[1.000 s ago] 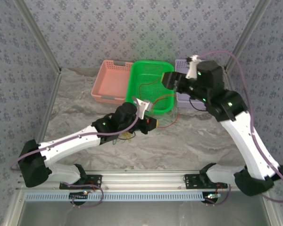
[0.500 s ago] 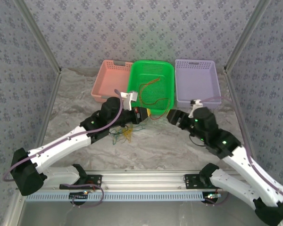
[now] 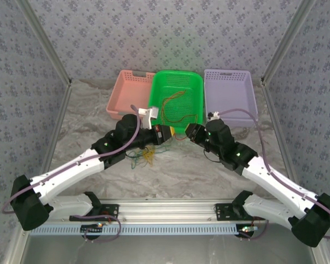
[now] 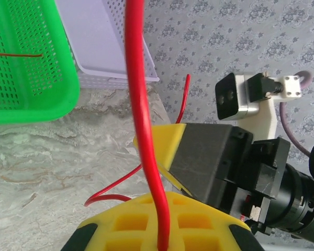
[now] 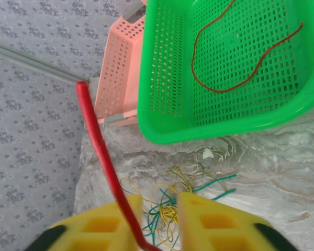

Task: Untangle the cables

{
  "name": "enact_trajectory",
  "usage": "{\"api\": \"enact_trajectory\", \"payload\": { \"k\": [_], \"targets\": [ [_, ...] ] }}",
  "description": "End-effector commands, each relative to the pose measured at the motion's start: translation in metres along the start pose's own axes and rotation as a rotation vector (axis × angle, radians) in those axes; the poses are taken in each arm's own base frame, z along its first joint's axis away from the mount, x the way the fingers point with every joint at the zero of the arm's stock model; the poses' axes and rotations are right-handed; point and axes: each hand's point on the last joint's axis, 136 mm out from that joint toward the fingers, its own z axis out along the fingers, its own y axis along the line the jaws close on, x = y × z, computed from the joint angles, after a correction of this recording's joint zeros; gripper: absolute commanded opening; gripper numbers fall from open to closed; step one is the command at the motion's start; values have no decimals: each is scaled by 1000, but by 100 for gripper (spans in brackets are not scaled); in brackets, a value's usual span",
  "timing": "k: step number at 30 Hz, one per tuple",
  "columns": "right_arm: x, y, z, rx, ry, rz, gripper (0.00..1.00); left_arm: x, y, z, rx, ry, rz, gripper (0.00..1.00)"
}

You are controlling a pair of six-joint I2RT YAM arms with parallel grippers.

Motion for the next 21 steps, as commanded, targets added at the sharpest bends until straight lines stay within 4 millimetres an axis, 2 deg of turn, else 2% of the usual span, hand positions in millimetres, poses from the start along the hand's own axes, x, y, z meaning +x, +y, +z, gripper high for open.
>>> {"api": "enact_trajectory", "payload": {
  "k": [1,7,13,17,21],
  "targets": [
    [-7,-8,-4,15,-68,70,2,-20,-17,-12,50,-79,-1,0],
    [16,-55,-10,95,-93,185,0,-53,-7,-32,47,-231,-74,0],
    [45,-83,-15,49,-123,395,0,-83,-1,-44,106,-375,-156,0],
    [64,-95,-16,28,-133,501,0,-98,4,-52,134,-461,-209,0],
    [71,-90,-18,37,-121,487,0,-103,3,-51,165,-483,-230,0]
  ]
}}
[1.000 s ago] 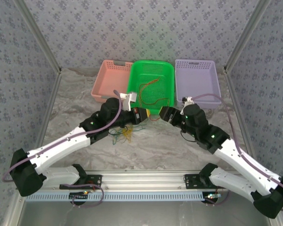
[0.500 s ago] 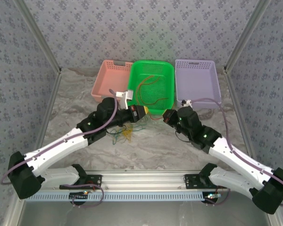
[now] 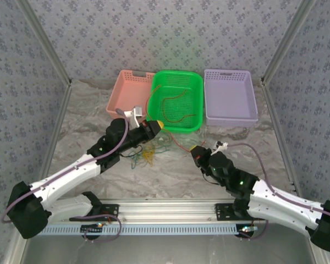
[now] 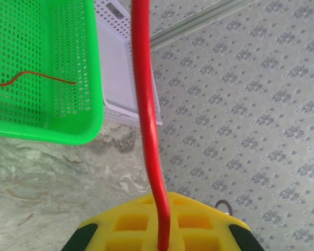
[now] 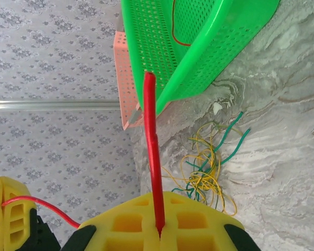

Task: Untangle the cables

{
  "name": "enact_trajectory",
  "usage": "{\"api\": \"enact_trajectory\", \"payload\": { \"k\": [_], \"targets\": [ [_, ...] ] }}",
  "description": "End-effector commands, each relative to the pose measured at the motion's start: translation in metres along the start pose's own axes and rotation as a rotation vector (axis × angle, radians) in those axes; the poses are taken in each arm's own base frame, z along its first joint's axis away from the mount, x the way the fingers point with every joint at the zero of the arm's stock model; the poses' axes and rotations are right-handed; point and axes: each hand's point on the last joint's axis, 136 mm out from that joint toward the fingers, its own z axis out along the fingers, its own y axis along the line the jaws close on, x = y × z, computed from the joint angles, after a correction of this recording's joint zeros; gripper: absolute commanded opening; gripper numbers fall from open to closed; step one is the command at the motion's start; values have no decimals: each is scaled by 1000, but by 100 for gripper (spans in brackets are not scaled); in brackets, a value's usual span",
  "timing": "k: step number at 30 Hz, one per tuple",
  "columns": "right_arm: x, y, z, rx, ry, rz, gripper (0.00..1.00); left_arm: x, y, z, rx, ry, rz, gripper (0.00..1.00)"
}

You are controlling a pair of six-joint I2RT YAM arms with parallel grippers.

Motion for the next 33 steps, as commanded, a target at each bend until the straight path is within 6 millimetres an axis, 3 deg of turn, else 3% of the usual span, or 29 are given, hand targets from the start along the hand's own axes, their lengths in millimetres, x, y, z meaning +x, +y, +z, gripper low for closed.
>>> {"api": "enact_trajectory", "payload": {
  "k": [1,11,16,18,20,24,26,29,33],
  "targets": [
    [-15,-35,-3,136,-110,-18,0,-63,-55,-17,184,-247,-14,0],
    [-20,0,-19,128,-138,-186,0,-56,-17,-13,57,-204,-43,2],
    [-14,6,-20,183,-95,-293,0,-55,-13,-8,36,-166,-4,0],
    [-24,14,-33,217,-130,-410,24,-49,-11,-4,-9,-109,45,0],
    [-36,28,-48,222,-168,-550,41,-43,-9,-2,-39,-60,83,0],
    [-53,62,-73,180,-194,-823,56,-34,-6,-4,-86,9,147,0],
    [-41,83,-72,100,-134,-988,55,-31,-7,-3,-85,43,168,0],
    [-7,113,-59,-50,13,-1233,55,-24,-11,2,-80,107,182,0],
    [25,138,-29,-179,217,-1355,57,-16,-18,9,-55,176,184,0]
  ]
}}
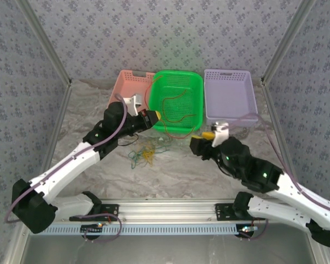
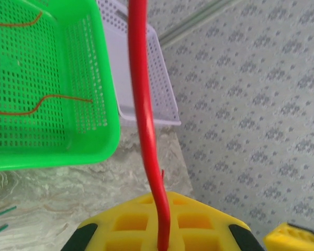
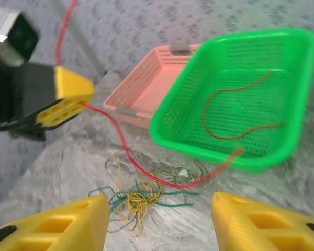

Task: Untangle the cables

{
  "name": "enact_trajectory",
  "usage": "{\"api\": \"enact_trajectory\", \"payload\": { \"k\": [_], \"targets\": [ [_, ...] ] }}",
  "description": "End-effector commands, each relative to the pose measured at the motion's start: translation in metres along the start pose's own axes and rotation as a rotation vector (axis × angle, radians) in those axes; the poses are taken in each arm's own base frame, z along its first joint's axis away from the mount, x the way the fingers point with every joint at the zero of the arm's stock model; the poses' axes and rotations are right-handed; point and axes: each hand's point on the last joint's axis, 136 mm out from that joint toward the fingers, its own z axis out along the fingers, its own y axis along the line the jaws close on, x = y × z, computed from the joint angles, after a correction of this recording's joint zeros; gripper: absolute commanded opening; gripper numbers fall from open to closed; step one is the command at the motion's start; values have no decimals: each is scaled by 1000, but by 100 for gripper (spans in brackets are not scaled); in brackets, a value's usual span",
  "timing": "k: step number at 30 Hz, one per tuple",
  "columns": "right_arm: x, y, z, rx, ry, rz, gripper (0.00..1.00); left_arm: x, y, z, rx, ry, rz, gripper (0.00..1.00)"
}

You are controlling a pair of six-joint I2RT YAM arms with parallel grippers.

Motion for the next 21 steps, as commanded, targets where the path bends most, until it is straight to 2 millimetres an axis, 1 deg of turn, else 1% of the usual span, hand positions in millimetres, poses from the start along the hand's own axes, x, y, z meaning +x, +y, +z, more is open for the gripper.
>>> {"api": "enact_trajectory", "payload": {
  "k": [1,2,3,6,9,11,15,17,21],
  "targets": [
    [-6,46,22,-257,85,-251,58,8,-13,1,38,87,37,0],
    [-8,48,32,-278,109,-267,58,10,-15,2,47,98,35,0],
    [-5,51,40,-302,141,-275,58,12,-18,2,61,111,34,0],
    [-6,57,59,-365,182,-267,58,15,-20,3,72,133,31,0],
    [2,61,76,-395,237,-271,57,18,-20,5,75,150,30,0],
    [4,59,86,-390,250,-272,56,20,-20,6,76,159,27,0],
    [5,61,95,-421,259,-253,54,22,-21,8,78,172,26,0],
    [8,61,100,-428,278,-248,50,22,-20,9,78,171,25,0],
    [11,60,107,-428,285,-241,34,22,-21,10,79,175,26,0]
  ]
}}
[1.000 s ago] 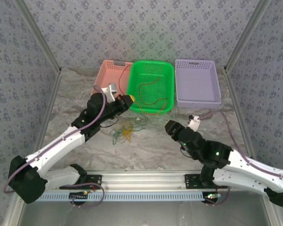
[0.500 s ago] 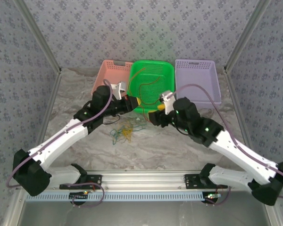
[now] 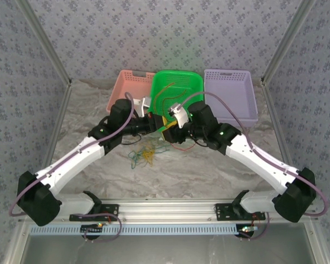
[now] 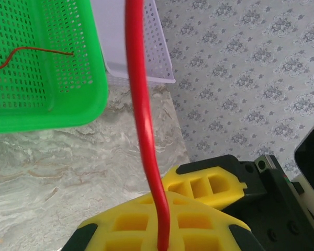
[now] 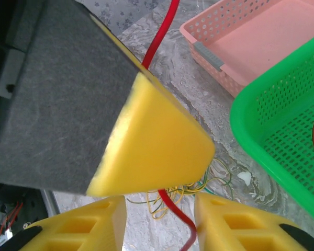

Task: Untangle the cables

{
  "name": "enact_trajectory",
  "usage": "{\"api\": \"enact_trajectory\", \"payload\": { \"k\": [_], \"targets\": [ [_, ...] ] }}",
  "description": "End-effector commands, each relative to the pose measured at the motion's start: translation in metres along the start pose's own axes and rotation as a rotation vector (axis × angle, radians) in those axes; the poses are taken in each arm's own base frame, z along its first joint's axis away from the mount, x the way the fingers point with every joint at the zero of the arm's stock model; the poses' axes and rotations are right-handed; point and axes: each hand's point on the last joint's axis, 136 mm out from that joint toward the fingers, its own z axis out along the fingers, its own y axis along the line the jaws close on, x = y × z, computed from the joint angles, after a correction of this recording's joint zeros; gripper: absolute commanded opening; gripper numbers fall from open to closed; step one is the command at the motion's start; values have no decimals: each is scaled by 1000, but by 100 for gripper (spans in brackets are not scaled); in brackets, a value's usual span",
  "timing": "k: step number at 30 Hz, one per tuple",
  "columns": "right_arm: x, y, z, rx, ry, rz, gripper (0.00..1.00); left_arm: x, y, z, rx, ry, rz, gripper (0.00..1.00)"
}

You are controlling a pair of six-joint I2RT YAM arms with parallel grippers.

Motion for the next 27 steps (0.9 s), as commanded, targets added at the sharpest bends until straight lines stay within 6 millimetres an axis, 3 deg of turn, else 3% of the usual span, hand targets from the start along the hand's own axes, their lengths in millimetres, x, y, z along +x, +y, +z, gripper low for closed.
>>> {"api": "enact_trajectory", "payload": {
  "k": [1,5,6,7,9,10,12,16,19,22,27],
  "targets": [
    [-17,8,-2,-48,-40,-25,31,-4,-19,-3,45,3,41,0],
    [-16,6,1,-42,-35,-11,0,-6,-21,-4,47,-6,44,0],
    [-15,6,1,-44,-35,-6,0,-7,-21,-5,43,-15,43,3],
    [-14,6,1,-46,-37,-3,0,-9,-21,-7,38,-24,44,14],
    [-11,8,-1,-54,-37,5,0,-15,-21,-14,13,-65,48,58],
    [-10,9,-2,-54,-38,7,0,-19,-17,-19,-16,-91,46,72],
    [-8,7,-5,-42,-36,15,0,-28,-8,-35,-90,-159,37,88],
    [-12,-6,-11,-9,-44,42,0,-38,12,-70,-229,-289,27,91],
    [-23,-25,-14,21,-53,77,0,-30,30,-93,-308,-337,13,91],
    [-43,-49,-11,63,-63,109,0,-9,55,-101,-362,-317,-16,91],
    [-65,-108,12,177,-49,177,0,37,99,-114,-409,-279,-76,89]
  ]
}}
